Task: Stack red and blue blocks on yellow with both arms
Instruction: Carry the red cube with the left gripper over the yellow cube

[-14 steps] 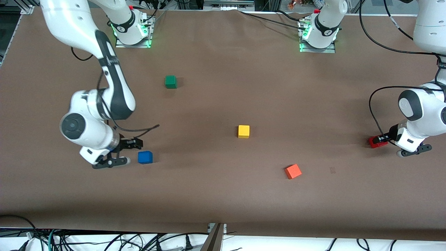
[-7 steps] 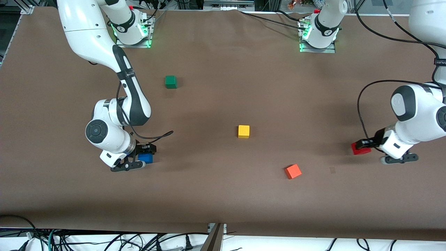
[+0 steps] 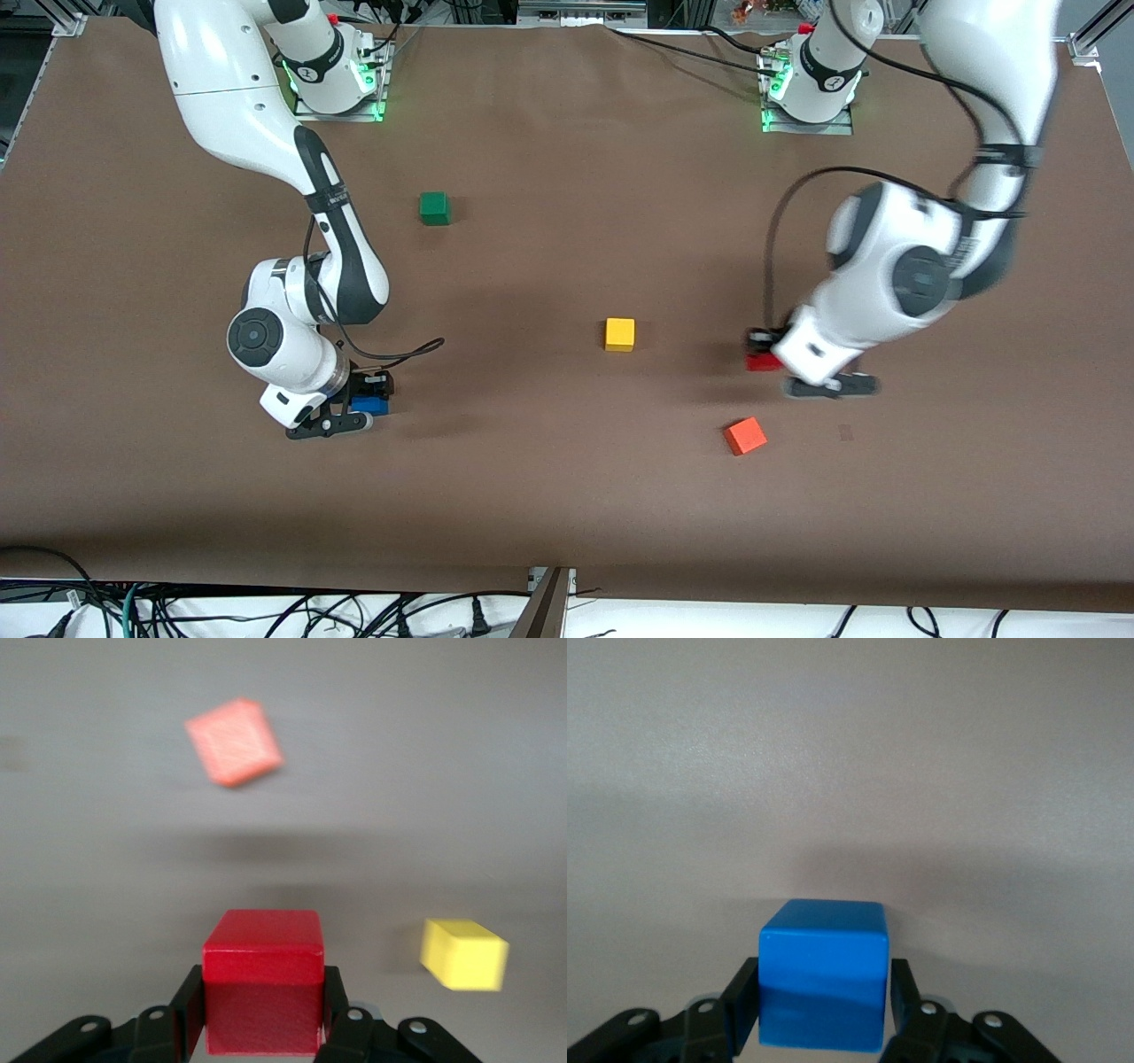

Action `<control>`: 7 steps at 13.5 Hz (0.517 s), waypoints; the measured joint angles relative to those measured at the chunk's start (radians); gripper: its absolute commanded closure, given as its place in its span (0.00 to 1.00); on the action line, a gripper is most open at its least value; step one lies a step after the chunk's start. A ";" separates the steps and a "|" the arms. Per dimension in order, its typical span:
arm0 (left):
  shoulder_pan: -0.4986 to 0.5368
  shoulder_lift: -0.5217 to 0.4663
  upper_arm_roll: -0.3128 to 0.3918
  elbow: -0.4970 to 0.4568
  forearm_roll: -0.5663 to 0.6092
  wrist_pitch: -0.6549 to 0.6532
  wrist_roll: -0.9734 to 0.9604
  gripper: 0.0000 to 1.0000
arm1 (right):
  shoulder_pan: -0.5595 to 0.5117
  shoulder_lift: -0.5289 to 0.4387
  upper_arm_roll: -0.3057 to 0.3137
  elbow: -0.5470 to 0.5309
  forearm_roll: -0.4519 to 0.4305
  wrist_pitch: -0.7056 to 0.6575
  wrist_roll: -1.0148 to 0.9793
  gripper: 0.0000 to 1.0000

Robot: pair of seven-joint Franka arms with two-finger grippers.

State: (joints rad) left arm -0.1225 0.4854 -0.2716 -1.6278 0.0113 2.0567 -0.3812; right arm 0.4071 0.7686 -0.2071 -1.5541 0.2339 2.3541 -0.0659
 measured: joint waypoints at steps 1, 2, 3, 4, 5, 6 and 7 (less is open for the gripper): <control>-0.055 0.016 0.000 0.013 0.019 0.000 -0.011 0.99 | 0.000 0.000 0.000 0.005 0.000 -0.001 0.000 0.65; -0.107 0.035 0.001 0.026 0.033 0.000 -0.021 0.99 | 0.000 -0.001 0.000 0.012 0.000 -0.009 0.000 0.65; -0.151 0.057 0.003 0.035 0.043 0.000 -0.028 0.99 | 0.000 -0.004 0.000 0.023 0.000 -0.028 0.000 0.65; -0.185 0.078 0.004 0.040 0.053 0.001 -0.032 0.98 | 0.000 -0.008 -0.001 0.042 0.000 -0.063 0.000 0.65; -0.212 0.100 0.006 0.045 0.063 0.003 -0.035 0.98 | 0.000 -0.013 -0.001 0.071 0.000 -0.111 0.000 0.65; -0.235 0.123 0.008 0.055 0.068 0.004 -0.044 0.98 | 0.000 -0.020 -0.002 0.104 0.000 -0.168 0.000 0.65; -0.254 0.143 0.008 0.067 0.069 0.005 -0.060 0.98 | -0.001 -0.028 -0.004 0.141 0.000 -0.225 0.002 0.65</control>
State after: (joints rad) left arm -0.3762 0.6287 -0.2631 -1.5611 0.0799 2.0617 -0.4412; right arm 0.4063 0.7411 -0.2107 -1.4136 0.2341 2.1294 -0.0638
